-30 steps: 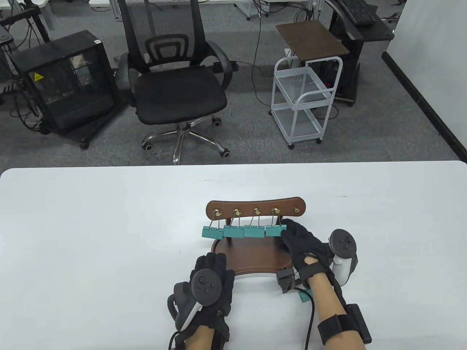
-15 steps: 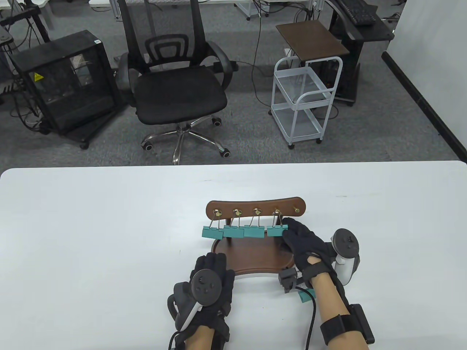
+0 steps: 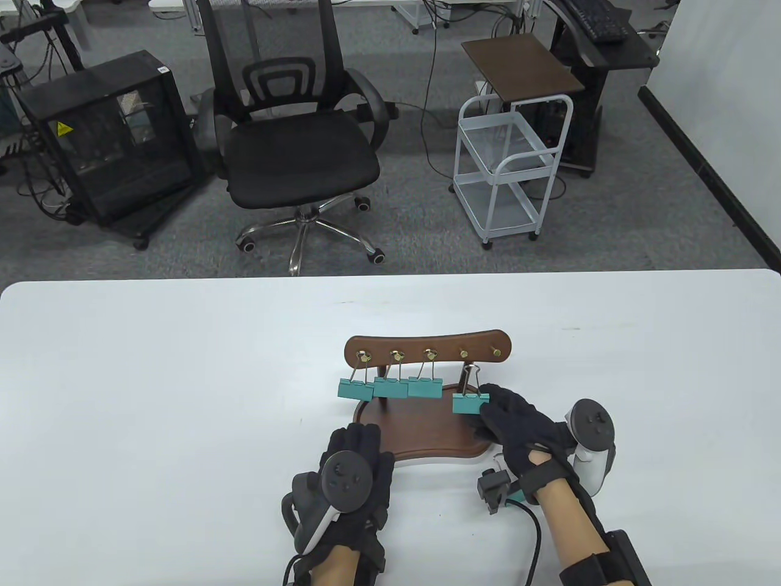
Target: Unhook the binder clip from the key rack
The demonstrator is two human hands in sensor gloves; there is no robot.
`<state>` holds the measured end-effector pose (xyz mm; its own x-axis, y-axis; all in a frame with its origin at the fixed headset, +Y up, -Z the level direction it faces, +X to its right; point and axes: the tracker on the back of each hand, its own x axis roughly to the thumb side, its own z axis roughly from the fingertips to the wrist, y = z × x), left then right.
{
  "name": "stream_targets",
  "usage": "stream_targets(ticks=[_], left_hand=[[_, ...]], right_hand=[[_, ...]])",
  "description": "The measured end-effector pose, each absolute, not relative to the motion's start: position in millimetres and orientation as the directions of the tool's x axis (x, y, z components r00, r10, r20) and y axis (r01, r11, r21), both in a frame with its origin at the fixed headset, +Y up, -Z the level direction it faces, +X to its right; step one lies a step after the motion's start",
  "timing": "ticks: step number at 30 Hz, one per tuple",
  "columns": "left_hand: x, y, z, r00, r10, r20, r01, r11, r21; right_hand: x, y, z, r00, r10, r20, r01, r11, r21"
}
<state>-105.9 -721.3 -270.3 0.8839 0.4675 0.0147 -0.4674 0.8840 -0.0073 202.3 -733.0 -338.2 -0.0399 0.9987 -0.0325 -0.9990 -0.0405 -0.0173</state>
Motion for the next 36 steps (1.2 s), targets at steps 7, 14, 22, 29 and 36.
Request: stream_targets(ticks=[7, 14, 22, 29, 36], left_hand=[[-105, -721, -270, 0.887, 0.462, 0.016, -0.462, 0.887, -0.010], [-105, -721, -270, 0.889, 0.458, 0.013, -0.458, 0.889, -0.008], [-105, -721, -270, 0.892, 0.452, 0.008, -0.452, 0.892, -0.009], [-105, -721, -270, 0.893, 0.450, 0.011, -0.450, 0.893, -0.009], [-105, -720, -270, 0.890, 0.457, 0.012, -0.456, 0.890, -0.015]], right_hand=[[208, -734, -325, -0.048, 0.998, -0.030, -0.999, -0.048, 0.004], [211, -747, -322, -0.056, 0.998, -0.042, -0.998, -0.056, 0.019], [215, -746, -320, -0.166, 0.984, -0.065, -0.986, -0.166, 0.013], [217, -741, -316, -0.381, 0.915, -0.135, -0.924, -0.382, 0.020], [206, -744, -315, -0.615, 0.756, -0.222, -0.786, -0.609, 0.105]])
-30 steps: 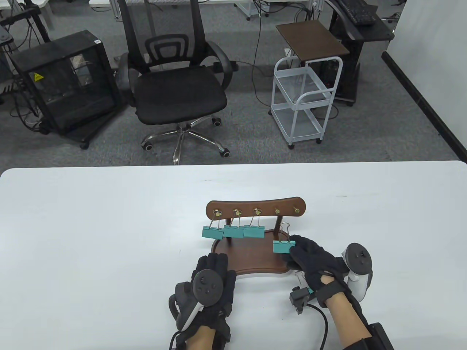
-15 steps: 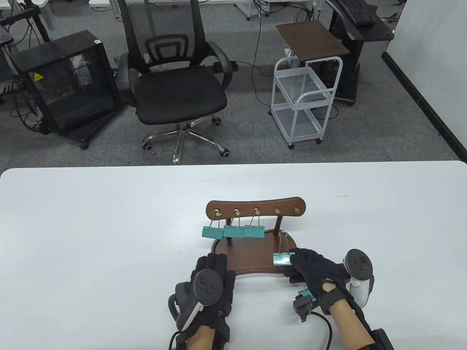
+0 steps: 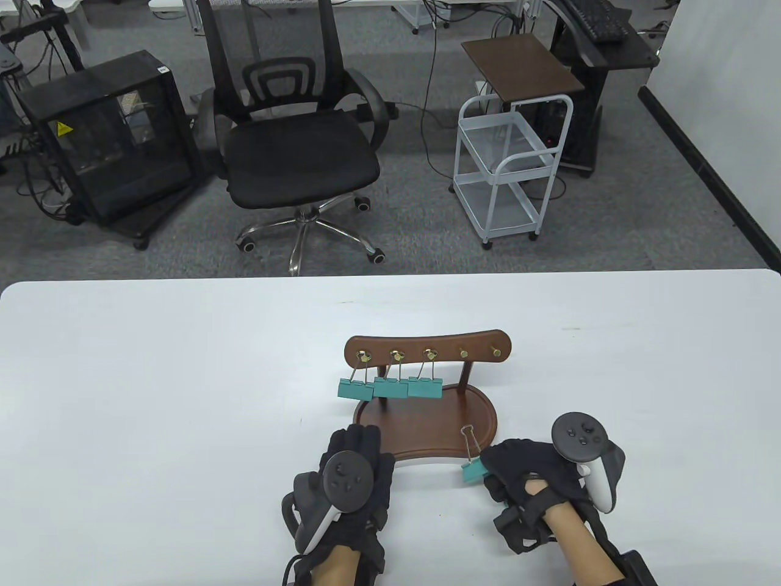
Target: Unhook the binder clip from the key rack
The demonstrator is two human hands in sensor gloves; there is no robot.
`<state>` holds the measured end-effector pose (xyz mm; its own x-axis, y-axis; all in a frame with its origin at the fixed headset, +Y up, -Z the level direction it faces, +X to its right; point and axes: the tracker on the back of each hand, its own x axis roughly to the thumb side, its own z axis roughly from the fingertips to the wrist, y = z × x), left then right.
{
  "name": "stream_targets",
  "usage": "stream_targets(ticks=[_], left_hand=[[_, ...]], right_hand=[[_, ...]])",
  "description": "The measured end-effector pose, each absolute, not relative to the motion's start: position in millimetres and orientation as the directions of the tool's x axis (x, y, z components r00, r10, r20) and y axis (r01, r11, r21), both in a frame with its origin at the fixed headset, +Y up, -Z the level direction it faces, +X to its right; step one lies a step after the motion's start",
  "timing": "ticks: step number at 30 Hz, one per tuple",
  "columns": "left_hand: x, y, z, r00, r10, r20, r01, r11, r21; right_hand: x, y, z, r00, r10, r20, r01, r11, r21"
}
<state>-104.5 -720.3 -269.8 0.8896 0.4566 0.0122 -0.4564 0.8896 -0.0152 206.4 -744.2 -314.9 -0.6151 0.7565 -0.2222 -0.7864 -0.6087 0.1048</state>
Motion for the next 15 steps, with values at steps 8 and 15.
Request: stream_targets(ticks=[8, 15], left_hand=[[-105, -720, -270, 0.890, 0.456, 0.010, -0.455, 0.890, -0.014], [-105, -720, -270, 0.892, 0.451, 0.006, -0.451, 0.892, -0.015]], right_hand=[[193, -750, -314, -0.726, 0.626, -0.284, -0.681, -0.712, 0.172], [186, -752, -314, -0.760, 0.578, -0.297, -0.642, -0.739, 0.204]])
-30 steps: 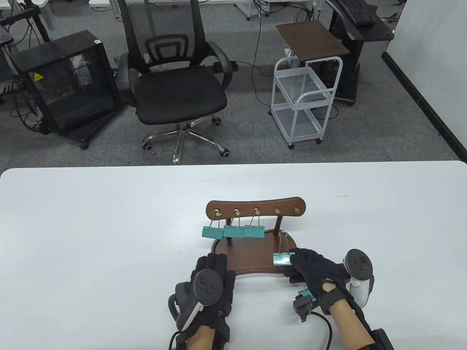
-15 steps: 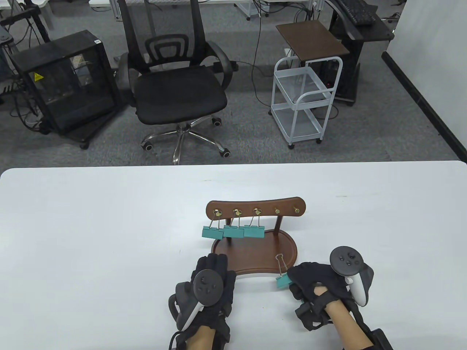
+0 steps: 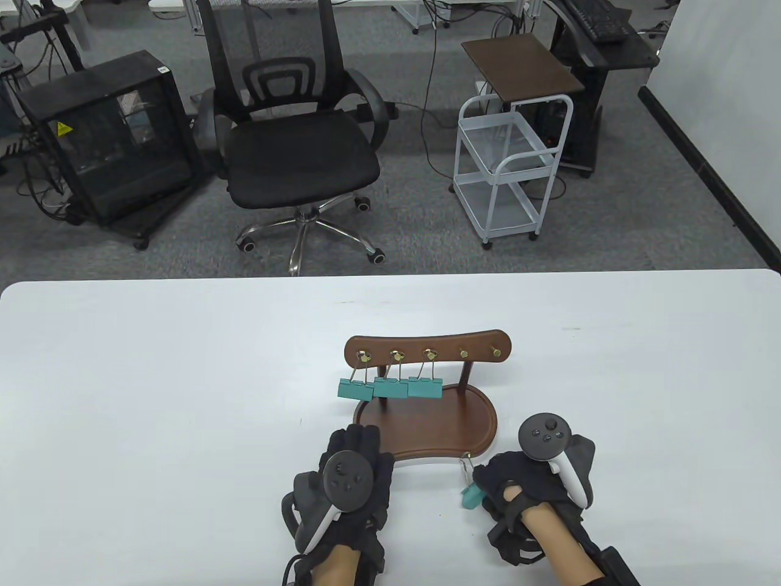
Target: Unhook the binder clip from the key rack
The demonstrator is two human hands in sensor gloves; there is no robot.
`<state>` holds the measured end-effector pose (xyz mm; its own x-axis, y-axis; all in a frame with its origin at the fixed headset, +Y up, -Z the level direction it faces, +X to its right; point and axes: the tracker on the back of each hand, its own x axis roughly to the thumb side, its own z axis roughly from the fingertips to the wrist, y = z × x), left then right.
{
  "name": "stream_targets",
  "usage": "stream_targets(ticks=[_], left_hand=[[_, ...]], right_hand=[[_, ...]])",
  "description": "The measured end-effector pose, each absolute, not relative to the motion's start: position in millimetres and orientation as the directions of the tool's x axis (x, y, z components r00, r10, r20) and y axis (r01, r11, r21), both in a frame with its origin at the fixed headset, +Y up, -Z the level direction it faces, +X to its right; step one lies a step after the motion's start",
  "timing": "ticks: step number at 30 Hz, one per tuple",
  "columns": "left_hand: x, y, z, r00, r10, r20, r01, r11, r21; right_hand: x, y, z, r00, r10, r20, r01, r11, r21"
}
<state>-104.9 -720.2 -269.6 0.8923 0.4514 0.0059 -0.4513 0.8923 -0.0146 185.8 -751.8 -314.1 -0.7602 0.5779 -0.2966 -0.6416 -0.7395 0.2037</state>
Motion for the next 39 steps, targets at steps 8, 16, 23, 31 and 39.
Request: stream_targets(ticks=[8, 16, 23, 31, 39], left_hand=[[-106, -720, -270, 0.889, 0.457, 0.004, -0.457, 0.889, -0.010], [-106, -720, -270, 0.891, 0.455, 0.001, -0.455, 0.891, -0.007], [-107, -720, -270, 0.893, 0.451, 0.000, -0.451, 0.893, -0.007], [-106, -720, -270, 0.893, 0.451, -0.001, -0.451, 0.893, -0.008], [-107, -720, -270, 0.893, 0.450, -0.001, -0.450, 0.893, -0.008]], right_hand=[[172, -751, -313, -0.817, 0.511, -0.268, -0.567, -0.797, 0.209], [154, -740, -309, -0.922, 0.342, -0.178, -0.371, -0.913, 0.167], [147, -736, -307, -0.980, 0.170, -0.104, -0.183, -0.974, 0.133], [156, -739, -309, -0.983, 0.121, -0.137, -0.143, -0.975, 0.169], [160, -738, -308, -0.979, 0.137, -0.149, -0.161, -0.973, 0.165]])
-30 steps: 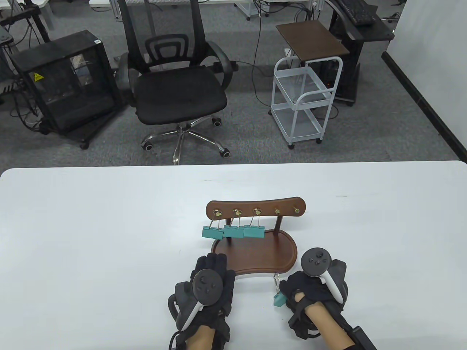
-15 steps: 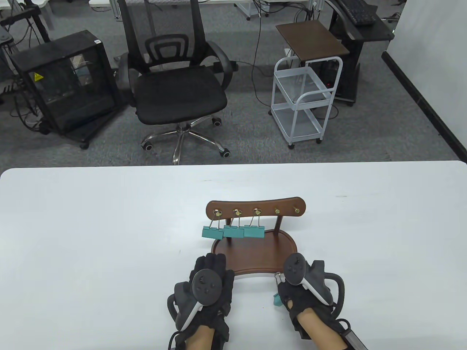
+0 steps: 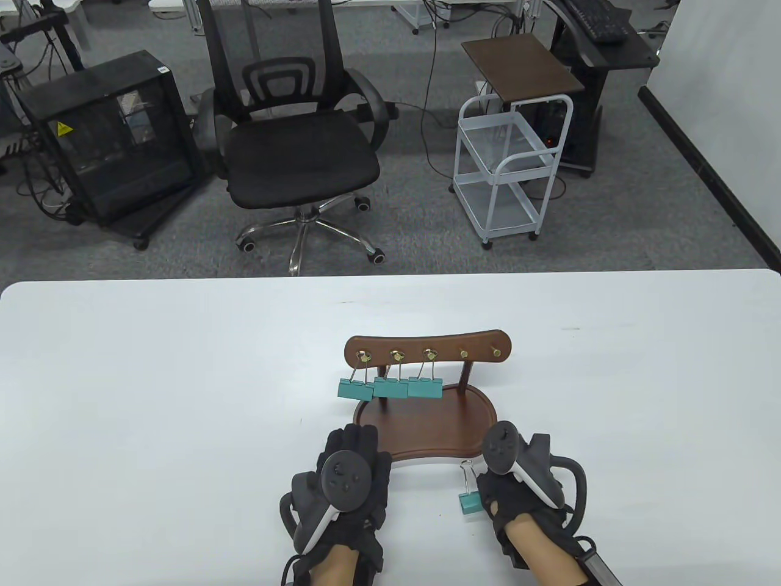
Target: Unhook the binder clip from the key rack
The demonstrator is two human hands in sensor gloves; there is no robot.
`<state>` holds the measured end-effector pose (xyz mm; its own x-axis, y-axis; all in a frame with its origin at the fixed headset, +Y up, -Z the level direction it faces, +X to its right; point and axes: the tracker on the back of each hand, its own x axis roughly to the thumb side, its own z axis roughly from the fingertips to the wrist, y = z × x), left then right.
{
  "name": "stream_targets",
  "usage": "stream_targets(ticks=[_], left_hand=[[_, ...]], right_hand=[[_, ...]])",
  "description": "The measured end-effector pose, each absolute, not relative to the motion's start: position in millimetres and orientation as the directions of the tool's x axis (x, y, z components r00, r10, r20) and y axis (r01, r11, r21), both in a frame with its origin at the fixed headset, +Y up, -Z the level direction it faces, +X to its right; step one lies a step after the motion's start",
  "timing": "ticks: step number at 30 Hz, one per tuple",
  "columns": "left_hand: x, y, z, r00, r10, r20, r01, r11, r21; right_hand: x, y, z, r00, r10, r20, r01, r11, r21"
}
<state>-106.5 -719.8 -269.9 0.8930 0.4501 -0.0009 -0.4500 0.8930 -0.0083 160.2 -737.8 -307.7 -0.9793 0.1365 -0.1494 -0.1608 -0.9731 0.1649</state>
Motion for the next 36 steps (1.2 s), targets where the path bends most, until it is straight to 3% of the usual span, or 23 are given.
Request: stream_targets(ticks=[10, 17, 20, 24, 27, 36], left_hand=[[-107, -720, -270, 0.894, 0.448, -0.002, -0.448, 0.894, -0.008], [-107, -719, -270, 0.892, 0.452, -0.002, -0.452, 0.892, -0.006], [-107, -719, -270, 0.889, 0.458, -0.001, -0.458, 0.889, -0.003], [-107, -719, -270, 0.885, 0.465, -0.001, -0.465, 0.885, -0.001], [-108, -720, -270, 0.883, 0.470, 0.000, -0.470, 0.883, -0.001], [-108, -719, -270, 0.876, 0.482, 0.007, -0.482, 0.876, 0.001]], right_hand=[[169, -734, -305, -0.963, 0.224, -0.149, -0.241, -0.965, 0.107], [170, -722, -300, -0.933, 0.351, -0.083, -0.348, -0.936, -0.047], [169, -719, -300, -0.902, 0.429, -0.036, -0.423, -0.899, -0.115], [162, -719, -306, -0.864, 0.493, 0.096, -0.503, -0.853, -0.141], [157, -717, -313, -0.839, 0.530, 0.122, -0.544, -0.827, -0.142], [143, -716, -342, -0.648, 0.757, 0.078, -0.758, -0.632, -0.164]])
